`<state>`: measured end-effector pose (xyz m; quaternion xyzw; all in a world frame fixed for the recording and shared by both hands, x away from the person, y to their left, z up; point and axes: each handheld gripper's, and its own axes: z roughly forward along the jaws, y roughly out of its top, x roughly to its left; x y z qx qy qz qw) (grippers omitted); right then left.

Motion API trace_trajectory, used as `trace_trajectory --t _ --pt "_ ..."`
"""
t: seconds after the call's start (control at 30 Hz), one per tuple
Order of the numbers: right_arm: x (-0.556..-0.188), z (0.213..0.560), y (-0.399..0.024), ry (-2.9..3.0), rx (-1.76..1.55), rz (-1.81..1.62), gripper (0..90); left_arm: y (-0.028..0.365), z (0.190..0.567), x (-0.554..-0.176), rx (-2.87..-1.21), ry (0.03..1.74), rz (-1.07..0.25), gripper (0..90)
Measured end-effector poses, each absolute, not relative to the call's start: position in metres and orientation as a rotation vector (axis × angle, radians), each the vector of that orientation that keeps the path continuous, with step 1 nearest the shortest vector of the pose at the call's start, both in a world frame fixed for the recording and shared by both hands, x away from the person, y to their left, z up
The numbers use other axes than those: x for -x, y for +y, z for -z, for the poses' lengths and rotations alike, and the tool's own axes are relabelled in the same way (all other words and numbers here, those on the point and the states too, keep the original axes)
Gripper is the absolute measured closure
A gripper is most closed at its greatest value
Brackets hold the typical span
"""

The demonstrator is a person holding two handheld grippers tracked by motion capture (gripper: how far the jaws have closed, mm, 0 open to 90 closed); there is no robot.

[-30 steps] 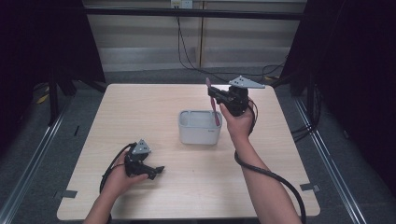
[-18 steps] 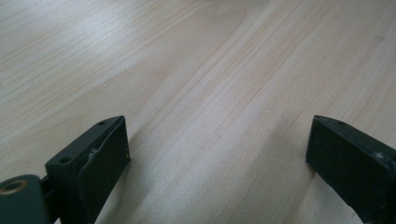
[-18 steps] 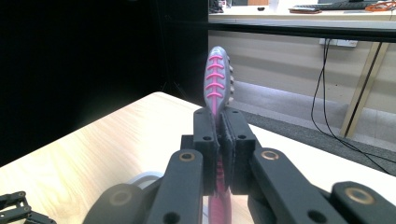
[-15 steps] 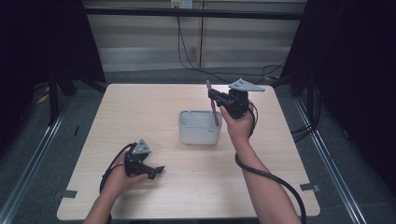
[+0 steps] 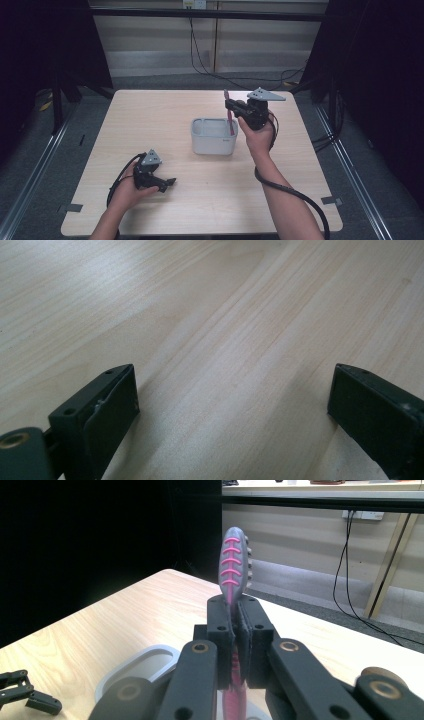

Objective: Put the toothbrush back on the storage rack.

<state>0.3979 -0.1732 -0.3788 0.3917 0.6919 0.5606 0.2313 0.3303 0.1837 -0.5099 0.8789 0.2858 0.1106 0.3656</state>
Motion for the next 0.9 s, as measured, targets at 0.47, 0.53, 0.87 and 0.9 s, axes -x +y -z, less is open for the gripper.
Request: trace_trajectory --t 0.47,0.53,0.87,0.9 --pt "-0.393 0.387 -0.179 1.921 -1.094 -1.518 85.2 0.184 0.510 -0.330 -2.261 0.734 -0.283 5.7" --pt "-0.392 0.388 -0.179 1.923 -1.093 -1.517 85.2 0.184 0.510 -0.330 -2.260 0.734 -0.283 5.7" --pt "-0.390 0.392 -0.180 1.926 -1.099 -1.517 85.2 0.184 0.510 -0.330 -2.260 0.735 -0.284 5.7" --pt "-0.390 0.392 -0.180 1.926 -1.102 -1.517 85.2 0.184 0.510 -0.330 -2.261 0.734 -0.283 5.7"
